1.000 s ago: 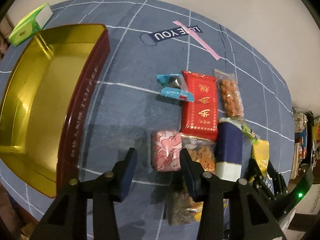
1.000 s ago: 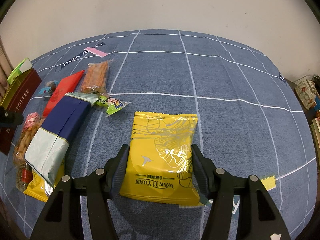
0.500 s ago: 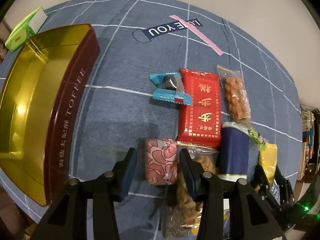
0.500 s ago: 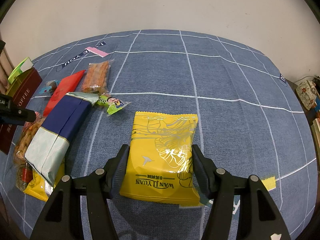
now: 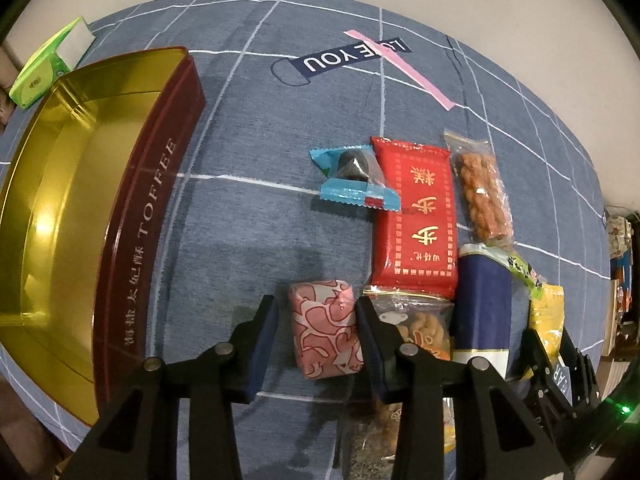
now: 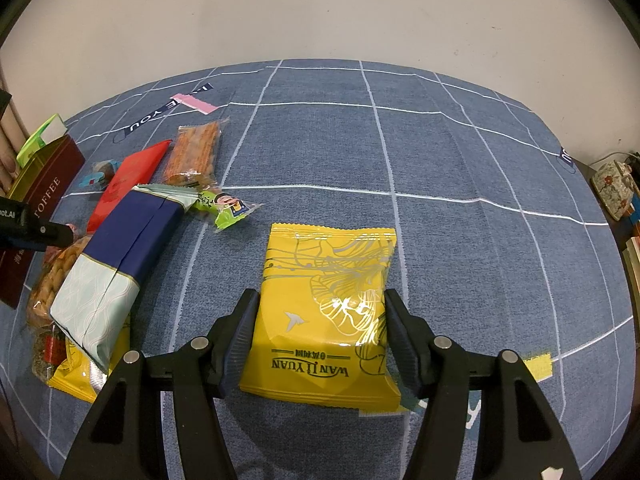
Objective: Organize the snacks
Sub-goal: 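Lower the left tool onto the pink floral box and close on it, then carry the pink box into the gold tin and open the left tool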
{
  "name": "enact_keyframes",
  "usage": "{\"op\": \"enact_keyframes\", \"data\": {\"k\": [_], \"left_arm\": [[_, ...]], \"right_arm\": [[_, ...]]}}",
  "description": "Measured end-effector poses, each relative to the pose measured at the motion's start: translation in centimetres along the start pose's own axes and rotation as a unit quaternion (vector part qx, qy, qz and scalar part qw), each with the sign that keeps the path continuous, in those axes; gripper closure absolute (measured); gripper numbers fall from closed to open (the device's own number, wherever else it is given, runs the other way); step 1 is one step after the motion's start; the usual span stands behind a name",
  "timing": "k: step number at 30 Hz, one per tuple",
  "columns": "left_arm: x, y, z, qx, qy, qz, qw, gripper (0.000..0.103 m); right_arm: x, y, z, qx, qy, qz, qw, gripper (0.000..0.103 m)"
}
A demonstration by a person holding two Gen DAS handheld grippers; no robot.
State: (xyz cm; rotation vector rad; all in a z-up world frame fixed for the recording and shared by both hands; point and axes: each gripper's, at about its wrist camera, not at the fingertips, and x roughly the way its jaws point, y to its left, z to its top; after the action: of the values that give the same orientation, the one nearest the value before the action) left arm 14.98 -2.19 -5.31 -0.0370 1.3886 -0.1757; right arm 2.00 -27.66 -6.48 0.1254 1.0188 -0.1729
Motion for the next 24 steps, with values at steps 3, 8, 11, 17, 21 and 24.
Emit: {"op": "enact_keyframes", "data": {"k": [3,8,11,17,21,24], "left_arm": [[0.1,-0.3,-0.3,0.0,0.001,-0.002,1.0,0.069],[-0.2,-0.6,-0.7,0.011,-0.007,0.004,0.9999,0.071],[-0.5,-0.6,-1.1,0.016,-0.008,0.007,0.9998,0.071],[-1.7,-0.8,-1.8,0.024,-0.018,0.007,0.9995,0.071],[-3.6,-0.6,-2.1,0.032,-0.029,0.003,0.9991,0.071],[-5.0,-0.2,-2.1,0.038,-0.041,0.005,0.9984,0.071]], "right_arm": [[0.0,0.0,0.0,0.0,0.0,0.0,1.0,0.044],[0.0,0.0,0.0,0.0,0.0,0.0,1.0,0.044],[0.0,0.0,0.0,0.0,0.0,0.0,1.0,0.044],[0.0,0.1,0.0,0.0,0.001,-0.001,1.0,0.044],[0.1,0.2,0.0,0.001,0.002,0.0,1.0,0.044],[0.1,0.1,0.0,0.0,0.004,0.0,1.0,0.044]]}}
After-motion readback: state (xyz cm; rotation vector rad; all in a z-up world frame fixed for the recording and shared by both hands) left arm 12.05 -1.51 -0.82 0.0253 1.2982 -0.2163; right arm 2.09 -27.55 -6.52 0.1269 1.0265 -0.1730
